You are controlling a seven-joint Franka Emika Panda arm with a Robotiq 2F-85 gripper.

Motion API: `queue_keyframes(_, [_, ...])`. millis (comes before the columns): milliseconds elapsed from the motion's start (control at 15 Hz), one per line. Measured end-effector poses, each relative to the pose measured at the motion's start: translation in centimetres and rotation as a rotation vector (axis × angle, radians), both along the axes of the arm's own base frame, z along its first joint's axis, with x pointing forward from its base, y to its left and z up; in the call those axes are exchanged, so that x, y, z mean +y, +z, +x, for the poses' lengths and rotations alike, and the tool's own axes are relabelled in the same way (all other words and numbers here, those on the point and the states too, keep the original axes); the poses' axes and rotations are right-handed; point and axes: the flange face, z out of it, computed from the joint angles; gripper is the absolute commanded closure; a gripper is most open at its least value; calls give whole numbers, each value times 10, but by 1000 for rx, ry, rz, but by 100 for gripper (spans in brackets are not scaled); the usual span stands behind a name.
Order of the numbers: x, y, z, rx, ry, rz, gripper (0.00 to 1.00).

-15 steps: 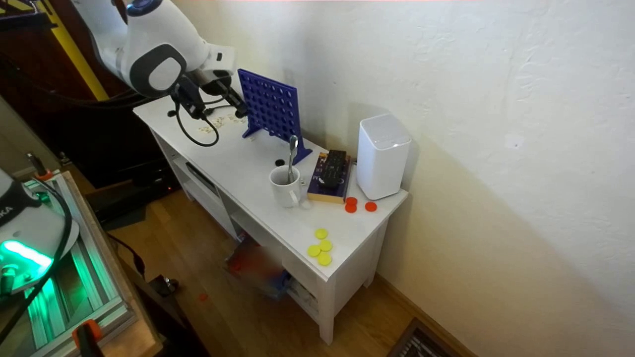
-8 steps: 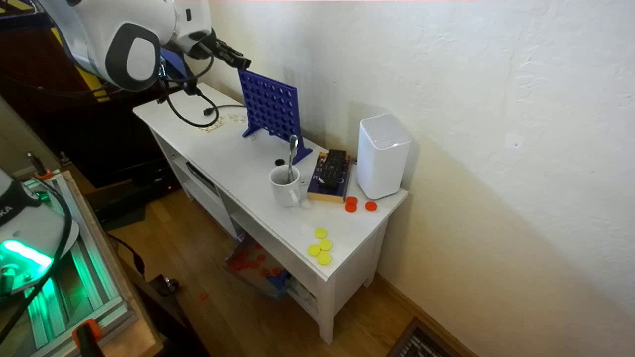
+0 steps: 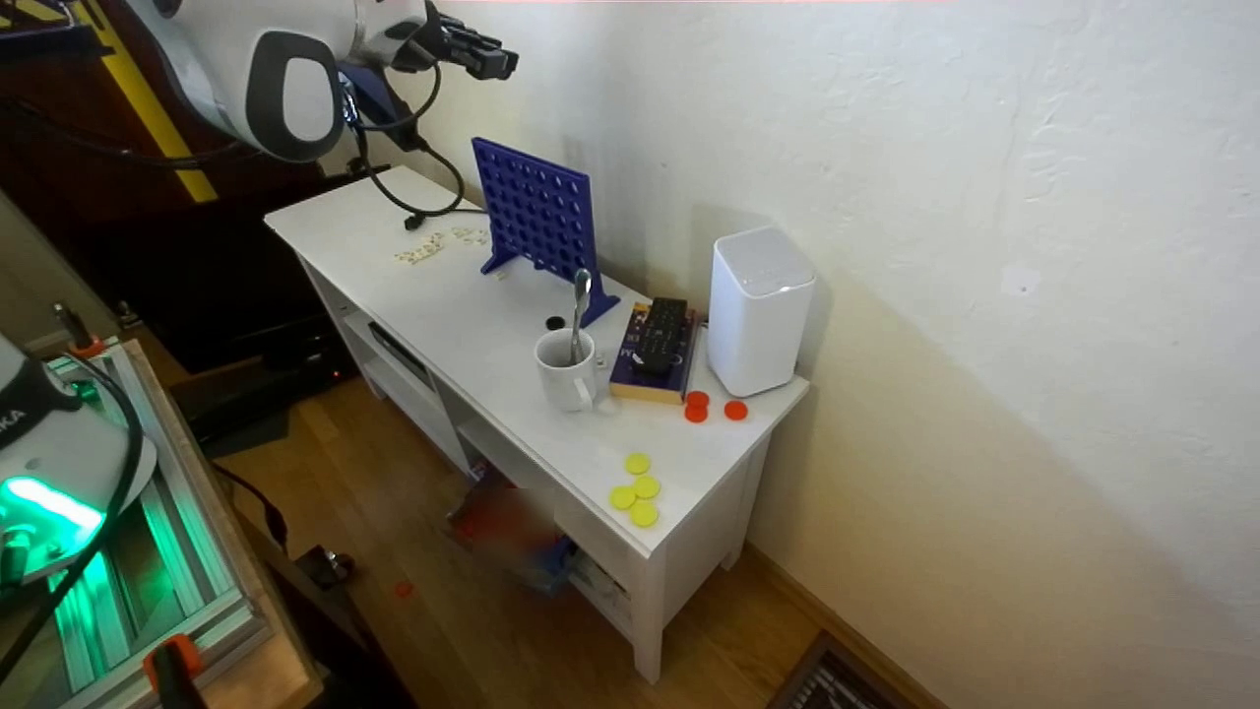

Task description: Put one dark blue circle inside the blue object

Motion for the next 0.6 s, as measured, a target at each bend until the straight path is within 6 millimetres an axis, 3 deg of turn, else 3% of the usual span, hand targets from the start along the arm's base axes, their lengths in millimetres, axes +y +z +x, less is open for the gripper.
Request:
queue_keyframes(467, [-12, -45, 35, 47, -82, 25, 92])
queue_keyframes(533, [-14, -51, 37, 55, -87, 25, 67])
queue_keyframes(600, [-16, -57, 39, 63, -92, 28, 67])
